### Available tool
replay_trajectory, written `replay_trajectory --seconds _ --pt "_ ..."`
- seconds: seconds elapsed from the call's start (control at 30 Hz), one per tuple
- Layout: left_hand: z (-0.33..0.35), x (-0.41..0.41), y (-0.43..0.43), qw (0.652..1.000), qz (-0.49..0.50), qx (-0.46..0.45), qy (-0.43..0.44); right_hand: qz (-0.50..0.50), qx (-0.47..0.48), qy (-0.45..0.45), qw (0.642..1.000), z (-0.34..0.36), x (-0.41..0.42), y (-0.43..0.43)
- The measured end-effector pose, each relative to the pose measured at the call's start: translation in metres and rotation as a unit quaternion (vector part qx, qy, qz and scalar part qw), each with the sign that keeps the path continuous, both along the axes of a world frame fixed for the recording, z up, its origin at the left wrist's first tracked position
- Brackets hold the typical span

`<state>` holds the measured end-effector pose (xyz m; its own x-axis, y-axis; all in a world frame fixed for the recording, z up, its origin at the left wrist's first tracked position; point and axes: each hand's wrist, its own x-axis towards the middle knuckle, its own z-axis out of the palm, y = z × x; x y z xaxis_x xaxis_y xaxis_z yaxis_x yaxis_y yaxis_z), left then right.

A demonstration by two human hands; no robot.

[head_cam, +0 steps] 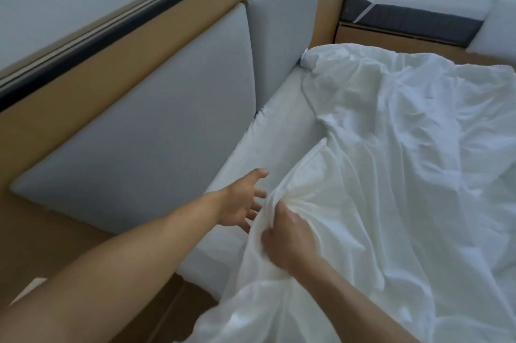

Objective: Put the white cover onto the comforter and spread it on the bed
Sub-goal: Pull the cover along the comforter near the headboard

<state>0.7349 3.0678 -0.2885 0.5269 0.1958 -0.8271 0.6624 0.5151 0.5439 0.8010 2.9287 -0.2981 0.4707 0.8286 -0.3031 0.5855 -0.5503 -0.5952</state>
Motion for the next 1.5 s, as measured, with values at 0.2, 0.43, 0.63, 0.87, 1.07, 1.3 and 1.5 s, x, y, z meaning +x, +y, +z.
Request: replay_trajectory --seconds 0.2,0.43,0.63,0.87,1.07,1.3,1.5 --pt "-0.042 0.039 -0.02 0.99 -0.038 0.122 0.061 0.087 0.014 0.022 0.996 -0.038 0.011 -0.019" --pt "-0.081 0.05 -0.002 0.995 -0.035 0.088 0.044 0.197 -0.06 0.097 0.974 -0.067 0.029 -0.02" --pt "-0.128 0.061 0.019 0.969 -0.139 0.199 0.036 -0.132 -0.058 0.066 0.987 -0.077 0.094 0.009" --pt "-0.092 -0.008 0.042 0.973 -0.037 0.158 -0.163 -0.32 -0.036 0.11 0.94 -0.074 0.134 0.08" --pt "-0.107 -0.088 0.082 0.98 0.033 0.198 -0.008 -0.257 -0.141 0.172 0.94 -0.085 0.113 0.092" --pt "-0.204 -0.082 0.13 0.976 0.039 0.213 0.022 -0.157 -0.111 0.161 0.968 -0.103 0.081 0.106" --pt "-0.093 -0.05 0.11 0.942 0.237 0.211 -0.11 -0.037 -0.12 0.112 0.986 -0.101 0.061 0.104"
